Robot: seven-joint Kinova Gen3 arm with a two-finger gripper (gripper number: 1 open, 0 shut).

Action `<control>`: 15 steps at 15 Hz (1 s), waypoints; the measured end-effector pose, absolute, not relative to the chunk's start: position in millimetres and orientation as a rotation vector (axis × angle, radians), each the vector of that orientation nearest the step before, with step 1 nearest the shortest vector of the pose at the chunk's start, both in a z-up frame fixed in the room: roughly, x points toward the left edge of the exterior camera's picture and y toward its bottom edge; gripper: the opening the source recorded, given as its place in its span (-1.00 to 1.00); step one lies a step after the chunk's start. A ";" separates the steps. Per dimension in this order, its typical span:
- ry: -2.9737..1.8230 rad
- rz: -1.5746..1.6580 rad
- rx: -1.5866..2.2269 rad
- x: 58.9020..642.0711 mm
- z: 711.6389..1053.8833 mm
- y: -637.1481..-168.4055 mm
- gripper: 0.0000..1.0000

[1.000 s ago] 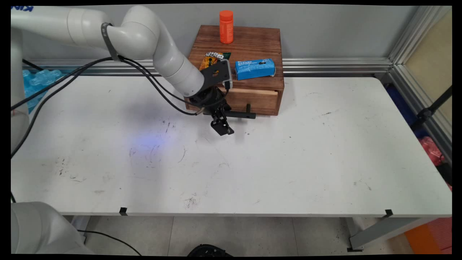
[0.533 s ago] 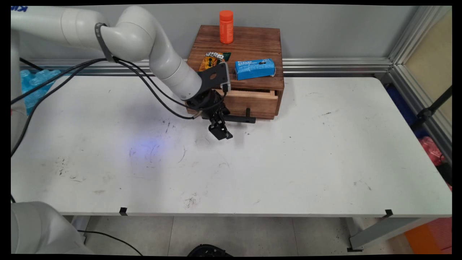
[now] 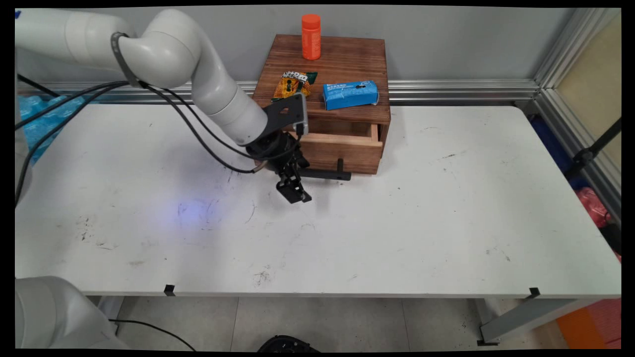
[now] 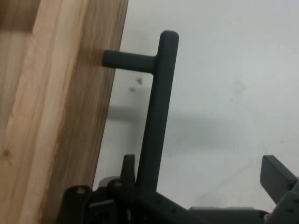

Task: Open the drawer

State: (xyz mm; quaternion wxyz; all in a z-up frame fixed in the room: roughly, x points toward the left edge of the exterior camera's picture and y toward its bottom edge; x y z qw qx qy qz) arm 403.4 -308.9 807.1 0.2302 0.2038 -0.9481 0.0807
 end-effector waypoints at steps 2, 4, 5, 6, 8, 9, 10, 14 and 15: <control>-2.614 0.209 0.556 405.3 807.6 -302.5 1.00; -2.620 0.196 0.551 407.3 808.0 -295.7 1.00; -2.623 0.188 0.548 408.2 808.3 -292.3 1.00; -2.624 0.184 0.545 408.7 808.5 -290.0 1.00; -2.628 0.170 0.540 409.7 809.4 -283.5 1.00; -2.629 0.163 0.537 409.8 809.9 -280.3 1.00; -2.630 0.157 0.535 409.8 810.3 -277.7 1.00; -2.630 0.134 0.526 408.1 812.7 -267.9 1.00; -2.629 0.128 0.524 407.4 813.4 -265.4 1.00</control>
